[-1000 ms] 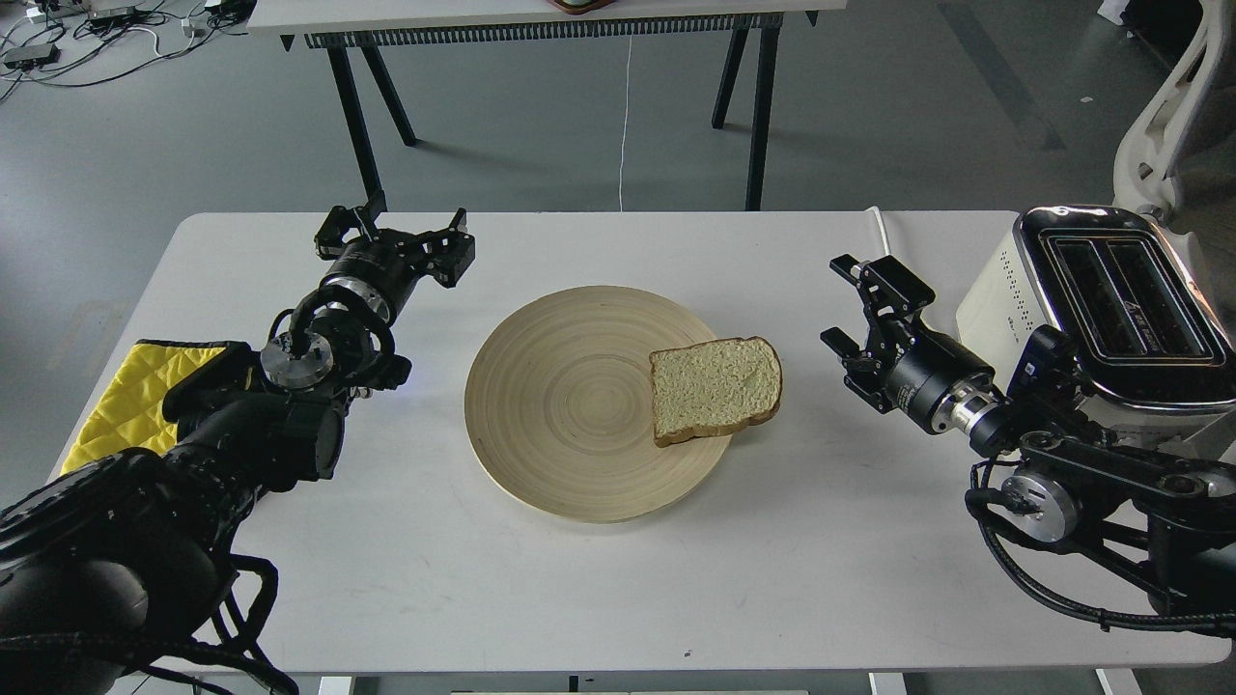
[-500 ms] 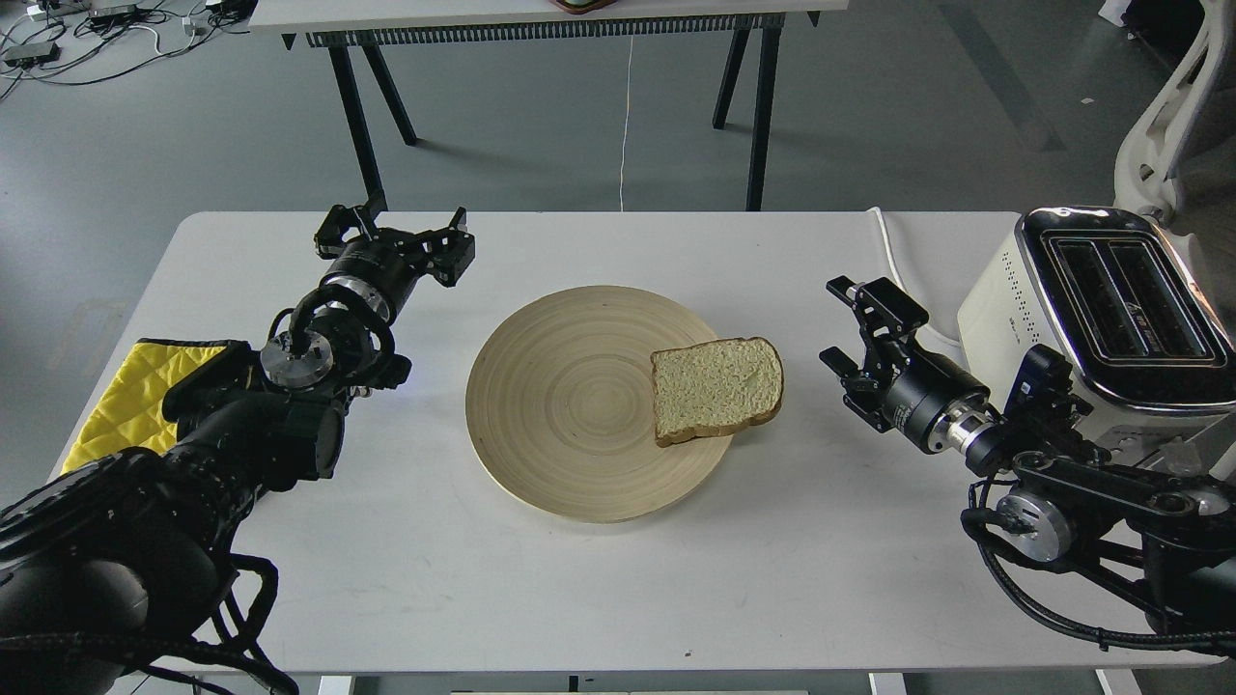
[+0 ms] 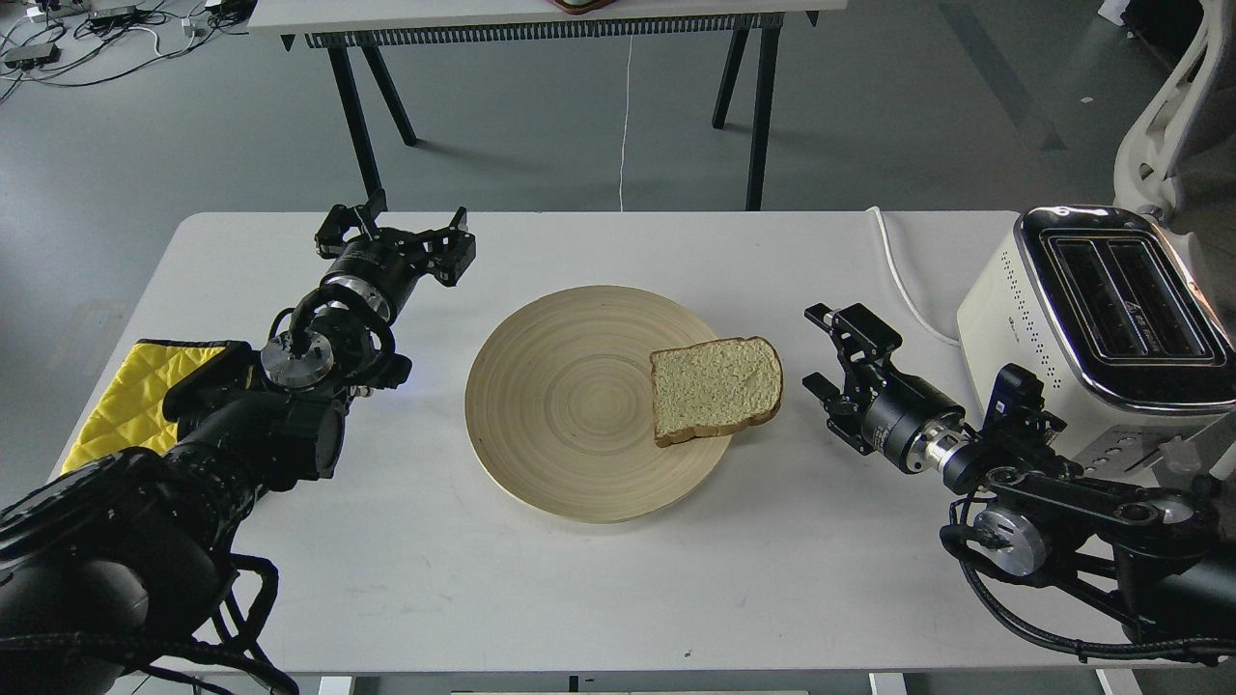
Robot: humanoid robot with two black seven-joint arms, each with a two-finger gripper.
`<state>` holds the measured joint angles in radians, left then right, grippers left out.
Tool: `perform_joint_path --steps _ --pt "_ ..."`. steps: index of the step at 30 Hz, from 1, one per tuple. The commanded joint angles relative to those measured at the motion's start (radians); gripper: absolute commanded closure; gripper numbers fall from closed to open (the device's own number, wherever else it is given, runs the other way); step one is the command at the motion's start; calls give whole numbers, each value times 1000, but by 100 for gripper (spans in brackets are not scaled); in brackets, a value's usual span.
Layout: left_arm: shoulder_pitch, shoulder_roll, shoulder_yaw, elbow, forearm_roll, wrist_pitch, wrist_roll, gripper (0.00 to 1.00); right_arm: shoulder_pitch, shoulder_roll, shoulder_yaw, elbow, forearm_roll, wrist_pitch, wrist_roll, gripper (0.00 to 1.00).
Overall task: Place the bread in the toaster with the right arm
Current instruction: 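Move the right gripper away from the toaster toward the bread slice, then grasp the bread slice on the plate with the right gripper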
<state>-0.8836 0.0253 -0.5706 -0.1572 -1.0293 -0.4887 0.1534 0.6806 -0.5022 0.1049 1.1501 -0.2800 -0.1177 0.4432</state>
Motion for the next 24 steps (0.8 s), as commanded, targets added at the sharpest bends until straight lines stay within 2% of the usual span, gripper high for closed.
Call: perform_joint_path --steps 1,9,12,17,20,24 --pt "0 -1 0 -1 0 0 0 0 11 24 -25 -21 -1 1 -17 1" --pt "0 -1 0 -1 0 0 0 0 40 57 -48 -41 -2 1 -81 3" --pt "0 -1 0 -1 0 0 0 0 57 65 -62 -43 -2 0 -92 6" --pt "0 -1 0 -1 0 0 0 0 65 73 -65 -41 -13 -3 -118 31" --pt "0 -1 0 -1 0 0 0 0 65 83 -63 -41 -11 -3 -150 36" --pt "0 1 0 -1 0 0 0 0 66 86 -62 -41 -7 -3 -155 40"
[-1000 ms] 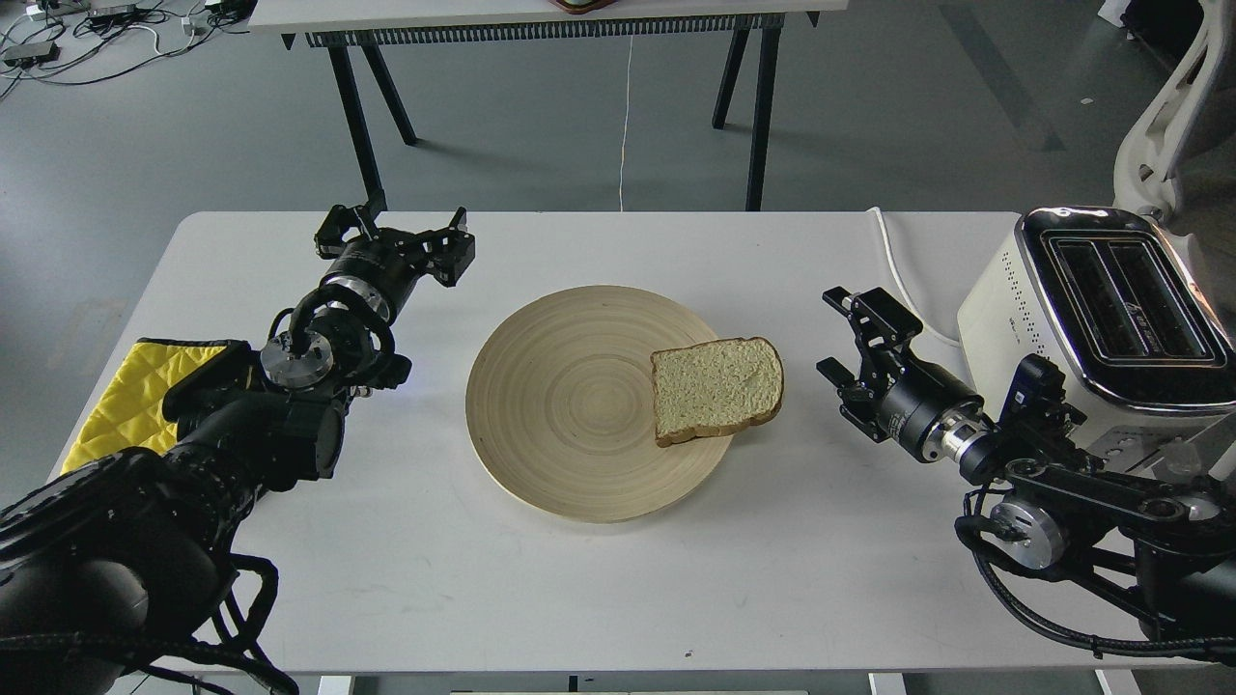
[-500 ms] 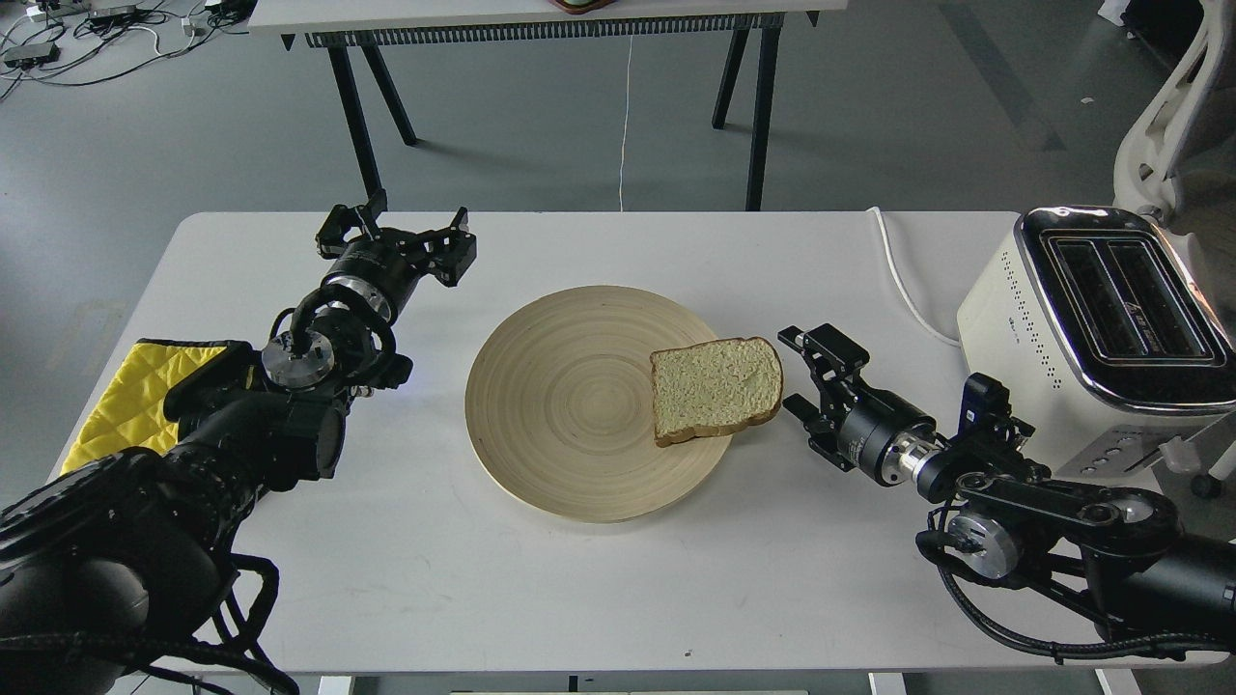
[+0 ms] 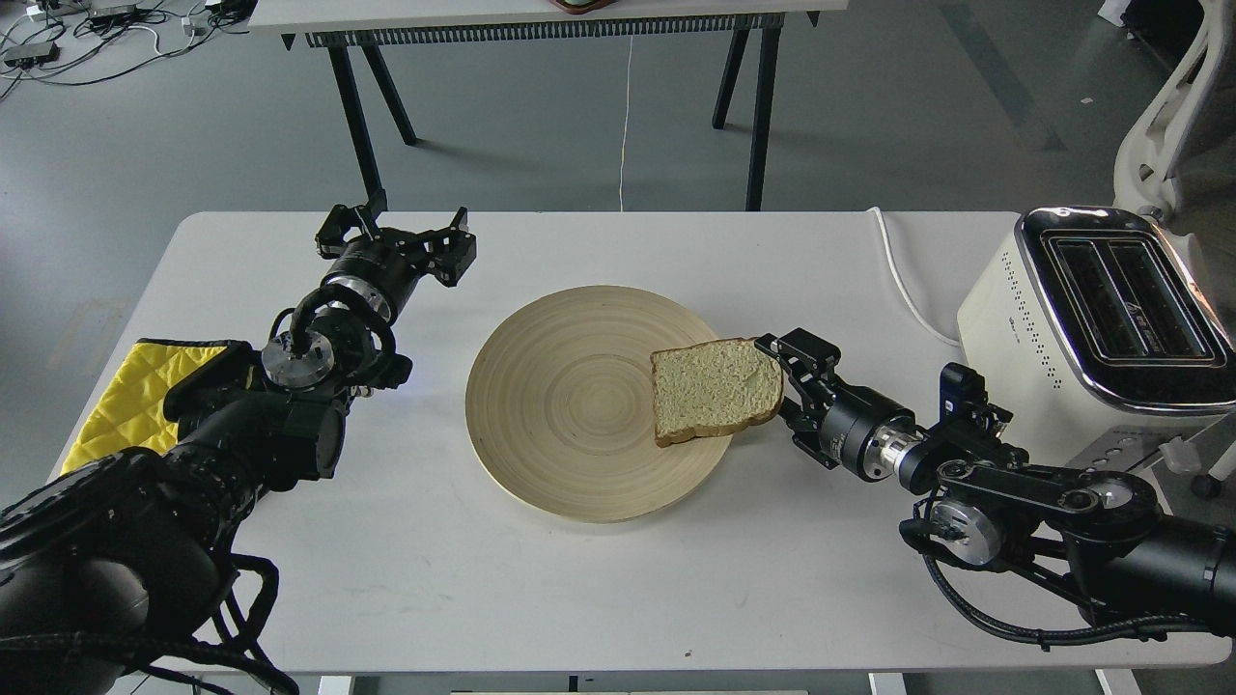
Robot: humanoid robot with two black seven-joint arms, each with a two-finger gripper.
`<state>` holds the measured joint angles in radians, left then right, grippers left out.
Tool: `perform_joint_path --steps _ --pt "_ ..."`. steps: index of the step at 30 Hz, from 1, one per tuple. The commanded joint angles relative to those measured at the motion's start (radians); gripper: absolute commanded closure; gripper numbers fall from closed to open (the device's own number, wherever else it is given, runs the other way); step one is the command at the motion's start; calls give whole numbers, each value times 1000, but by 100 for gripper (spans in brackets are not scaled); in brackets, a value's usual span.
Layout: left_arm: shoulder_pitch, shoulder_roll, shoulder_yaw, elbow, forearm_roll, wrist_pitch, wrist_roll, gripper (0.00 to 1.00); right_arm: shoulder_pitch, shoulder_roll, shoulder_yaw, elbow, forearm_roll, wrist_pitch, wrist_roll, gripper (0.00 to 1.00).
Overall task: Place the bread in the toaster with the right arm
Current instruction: 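Grasp the bread slice on the plate with the right gripper, then lift the bread slice up and over toward the toaster slots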
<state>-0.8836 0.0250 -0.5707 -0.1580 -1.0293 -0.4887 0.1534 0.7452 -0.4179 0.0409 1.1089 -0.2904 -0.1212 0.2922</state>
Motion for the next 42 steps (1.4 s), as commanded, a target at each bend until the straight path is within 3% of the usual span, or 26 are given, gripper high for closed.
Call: perform_joint_path --steps 1,9,19,25,42 --pt "0 0 0 0 0 0 0 0 2 4 2 0 4 0 -4 41" --pt "0 1 0 0 0 0 0 0 2 8 2 2 5 0 -4 52" --pt "0 1 0 0 0 0 0 0 2 8 7 12 10 0 -5 82" --pt "0 -1 0 0 0 0 0 0 6 7 11 20 10 0 -4 93" --pt "0 0 0 0 0 0 0 0 69 -47 88 126 11 -44 1 98"
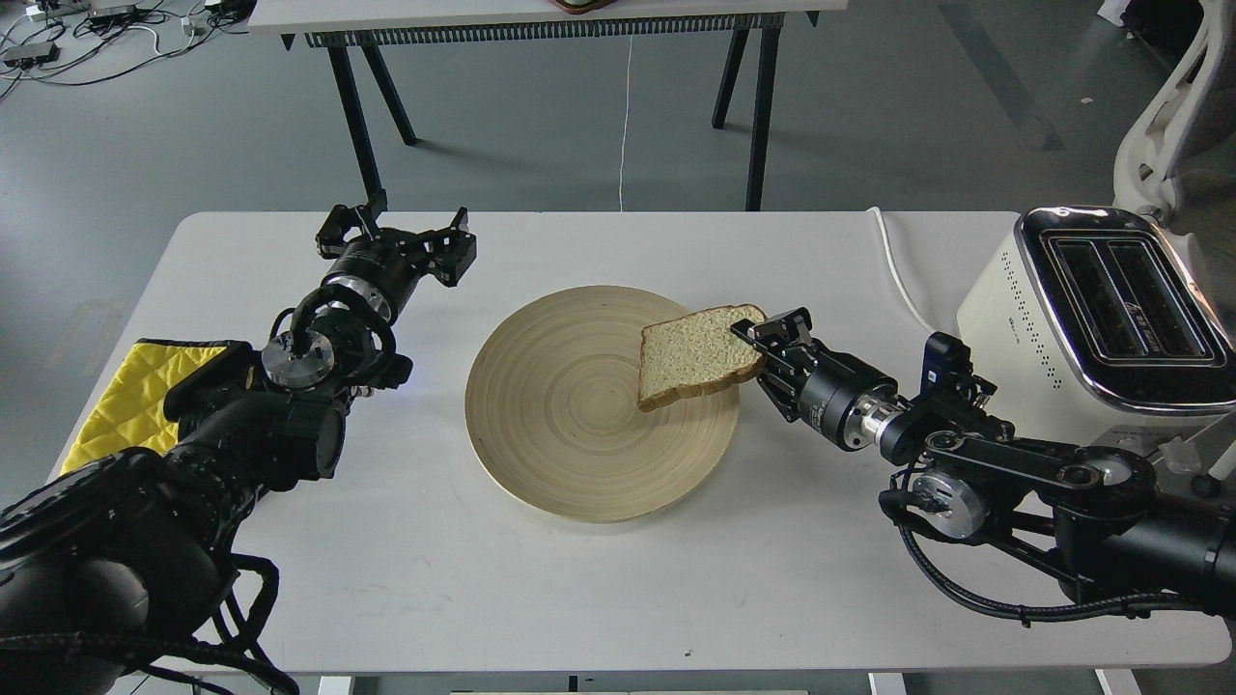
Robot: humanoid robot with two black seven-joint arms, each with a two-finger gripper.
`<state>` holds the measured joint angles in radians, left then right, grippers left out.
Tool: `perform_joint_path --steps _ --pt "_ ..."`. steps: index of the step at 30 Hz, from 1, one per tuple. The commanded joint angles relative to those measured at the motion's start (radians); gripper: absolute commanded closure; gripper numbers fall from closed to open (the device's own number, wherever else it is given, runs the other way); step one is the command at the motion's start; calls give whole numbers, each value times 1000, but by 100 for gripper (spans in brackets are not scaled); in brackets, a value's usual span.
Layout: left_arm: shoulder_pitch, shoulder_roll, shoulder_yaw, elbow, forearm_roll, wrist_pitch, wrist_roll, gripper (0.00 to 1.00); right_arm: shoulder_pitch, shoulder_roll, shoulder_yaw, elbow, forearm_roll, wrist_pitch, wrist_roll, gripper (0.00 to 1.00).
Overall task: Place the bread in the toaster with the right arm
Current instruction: 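Lift the bread slice up and over toward the toaster slots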
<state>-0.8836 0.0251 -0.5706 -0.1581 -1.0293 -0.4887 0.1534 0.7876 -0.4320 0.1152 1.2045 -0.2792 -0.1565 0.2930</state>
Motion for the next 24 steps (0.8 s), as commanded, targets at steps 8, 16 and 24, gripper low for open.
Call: perform_joint_path --steps 8,16,24 --pt "0 -1 0 0 0 0 0 0 278 -301 -101 130 12 -38 -6 98" --pt "0 -1 0 0 0 0 0 0 757 -490 -613 136 3 -29 -5 98" --pt "0 1 0 0 0 0 0 0 1243 -501 -1152 190 -26 -28 -3 98"
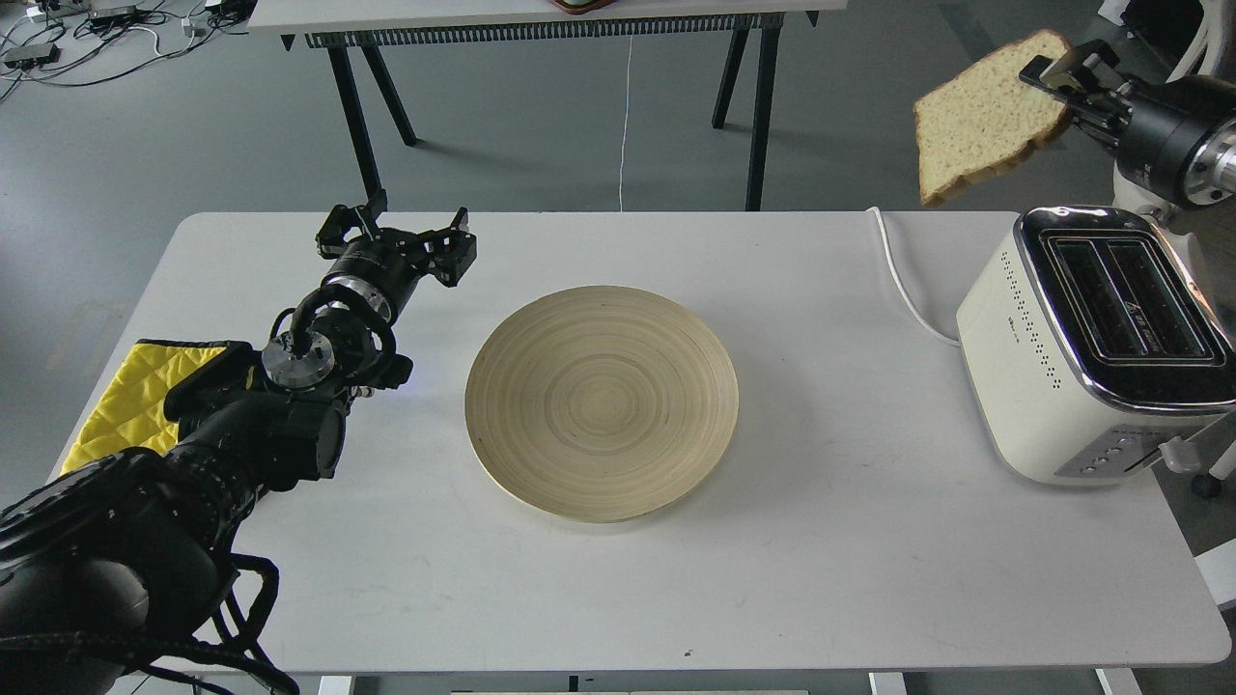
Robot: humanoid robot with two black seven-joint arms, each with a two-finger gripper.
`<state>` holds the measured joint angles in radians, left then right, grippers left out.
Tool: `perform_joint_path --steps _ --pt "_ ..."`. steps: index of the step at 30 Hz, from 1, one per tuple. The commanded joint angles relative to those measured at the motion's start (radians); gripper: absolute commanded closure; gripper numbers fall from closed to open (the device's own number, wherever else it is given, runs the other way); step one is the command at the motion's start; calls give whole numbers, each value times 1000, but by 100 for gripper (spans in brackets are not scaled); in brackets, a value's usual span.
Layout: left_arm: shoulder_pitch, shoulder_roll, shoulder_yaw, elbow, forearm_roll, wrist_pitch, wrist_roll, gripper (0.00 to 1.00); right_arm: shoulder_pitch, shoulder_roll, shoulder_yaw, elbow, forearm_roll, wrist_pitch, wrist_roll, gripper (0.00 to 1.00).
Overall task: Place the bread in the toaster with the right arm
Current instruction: 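Lift the bread slice up and over toward the toaster slots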
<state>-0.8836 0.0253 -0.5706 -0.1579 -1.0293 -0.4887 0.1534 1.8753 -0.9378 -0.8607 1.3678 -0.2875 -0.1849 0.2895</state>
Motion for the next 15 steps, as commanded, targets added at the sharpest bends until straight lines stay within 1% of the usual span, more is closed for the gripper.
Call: perform_joint_path --steps 1,4,7,11,15 --pt "0 -1 0 0 0 0 0 0 204 7 -226 39 -28 1 0 98" --pt "0 1 0 0 0 0 0 0 345 16 -389 83 -80 1 0 98" --pt "0 -1 0 0 0 0 0 0 438 30 -544 100 -125 1 2 98" --pt "0 -1 0 0 0 0 0 0 521 45 -716 103 -136 -1 11 98" --pt "0 -1 0 0 0 0 0 0 559 47 -811 131 -182 1 13 98"
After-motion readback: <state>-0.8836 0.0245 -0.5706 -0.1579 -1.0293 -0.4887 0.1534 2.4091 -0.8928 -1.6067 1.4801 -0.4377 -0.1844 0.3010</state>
